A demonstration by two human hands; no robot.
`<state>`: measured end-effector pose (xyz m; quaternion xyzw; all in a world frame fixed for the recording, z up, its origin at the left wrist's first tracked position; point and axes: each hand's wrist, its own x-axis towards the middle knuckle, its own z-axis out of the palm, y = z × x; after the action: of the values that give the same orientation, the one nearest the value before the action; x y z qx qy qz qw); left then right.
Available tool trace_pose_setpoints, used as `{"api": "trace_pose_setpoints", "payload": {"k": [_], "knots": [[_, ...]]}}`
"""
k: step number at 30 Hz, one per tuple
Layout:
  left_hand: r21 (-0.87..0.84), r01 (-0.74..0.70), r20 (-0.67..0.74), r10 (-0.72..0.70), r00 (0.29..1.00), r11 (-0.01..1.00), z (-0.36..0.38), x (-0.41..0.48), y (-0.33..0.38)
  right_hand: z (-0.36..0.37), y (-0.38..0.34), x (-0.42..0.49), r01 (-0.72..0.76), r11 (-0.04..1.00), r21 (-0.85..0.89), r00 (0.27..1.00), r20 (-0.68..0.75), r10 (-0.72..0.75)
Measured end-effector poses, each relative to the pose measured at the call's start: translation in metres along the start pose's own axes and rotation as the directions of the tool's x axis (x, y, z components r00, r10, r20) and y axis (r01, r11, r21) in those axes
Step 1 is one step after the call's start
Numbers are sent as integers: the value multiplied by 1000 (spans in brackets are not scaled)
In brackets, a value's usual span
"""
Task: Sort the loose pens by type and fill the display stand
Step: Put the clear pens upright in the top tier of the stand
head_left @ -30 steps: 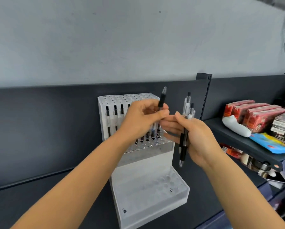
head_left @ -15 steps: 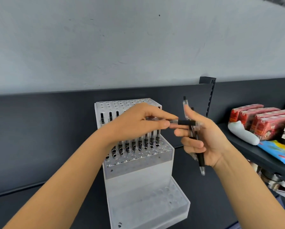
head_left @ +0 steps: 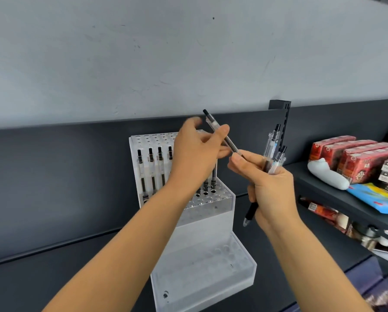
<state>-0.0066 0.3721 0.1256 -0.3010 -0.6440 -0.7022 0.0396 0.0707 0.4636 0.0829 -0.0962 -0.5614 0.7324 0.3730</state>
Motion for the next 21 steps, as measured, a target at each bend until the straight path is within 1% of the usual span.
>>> {"api": "trace_pose_setpoints", "payload": {"k": [1,2,4,6,7,8,10,12,13,16,19,21], "knots": [[-19,-8,36,8,999,1000,2,-1,-3,0,2,-1,-17,1000,6,1000,-1,17],[20,-46,60,45,997,999,3,-2,-6,-1,4,-1,-41,999,-20,999,11,41],[108,-117,73,109,991,987,2,-3,-12,-7,10,1,-94,986,-135,995,5,96],[178,-151,46,145,988,972,-4,1,-18,-14,14,2,-161,958,-239,987,-66,149],[231,-166,30,163,986,959,-8,5,-24,-18,14,3,-199,946,-257,978,-105,178],[307,-170,28,169,985,936,-10,10,-31,-23,14,4,-235,941,-244,968,-140,206],[441,-169,59,159,985,881,-10,16,-44,-31,10,5,-282,951,-129,952,-159,261],[508,-167,104,132,986,845,-5,16,-51,-35,4,6,-298,955,-2,949,-106,296],[536,-171,130,119,984,827,-2,15,-54,-37,3,6,-296,955,17,952,-77,296],[646,-180,180,81,980,742,3,12,-58,-43,3,6,-269,963,-1,963,-31,269],[719,-177,177,69,982,673,5,13,-57,-48,5,3,-241,970,8,970,26,241],[760,-154,166,40,985,631,5,11,-53,-48,7,2,-216,976,-34,974,67,218]]}}
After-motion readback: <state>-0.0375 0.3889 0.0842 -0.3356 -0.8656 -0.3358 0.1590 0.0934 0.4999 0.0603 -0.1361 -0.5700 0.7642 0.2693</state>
